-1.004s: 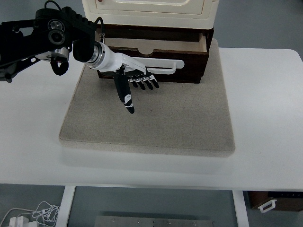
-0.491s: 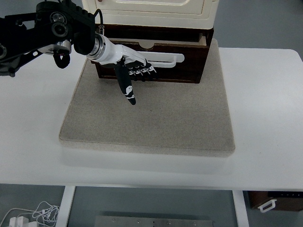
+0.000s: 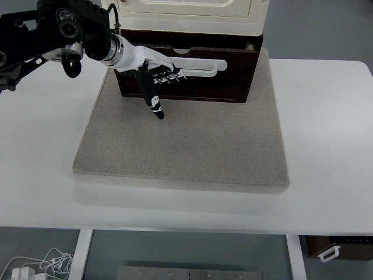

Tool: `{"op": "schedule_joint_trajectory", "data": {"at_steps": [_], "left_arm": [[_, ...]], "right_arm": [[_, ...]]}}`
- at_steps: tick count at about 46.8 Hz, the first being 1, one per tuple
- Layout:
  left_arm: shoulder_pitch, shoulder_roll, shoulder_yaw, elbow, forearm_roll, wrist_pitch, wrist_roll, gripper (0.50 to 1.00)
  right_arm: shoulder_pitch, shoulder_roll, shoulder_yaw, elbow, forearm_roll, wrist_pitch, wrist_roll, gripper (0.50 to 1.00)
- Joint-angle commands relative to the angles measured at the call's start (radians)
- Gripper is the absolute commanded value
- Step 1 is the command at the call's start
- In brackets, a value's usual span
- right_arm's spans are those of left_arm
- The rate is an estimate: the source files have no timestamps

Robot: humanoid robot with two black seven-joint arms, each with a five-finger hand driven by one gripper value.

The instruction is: Close the drawer under the combination cabinet

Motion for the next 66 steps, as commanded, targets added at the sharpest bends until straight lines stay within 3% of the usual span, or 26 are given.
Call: {"op": "schedule_joint_trajectory", "data": {"at_steps": [1,36,66], "left_arm": [[0.0,-0.001,-0.009,0.014,0.009,0.0,-0.002,0.994],[-0.001,-0.001,-0.02,0.097,0.015,-0.002,-0.035,0.994],[0.003,-0.005,-0.065,0.063,0.009,-0.041,-0.057,0.996]], "right_arm": [[0.0,0.0,0.0,0.0,0.0,0.0,0.0,0.952],[0.0,0.0,0.0,0.0,0.0,0.0,0.0,0.952],[0.0,0.0,0.0,0.001,0.0,0.0,0.0,0.952]]}}
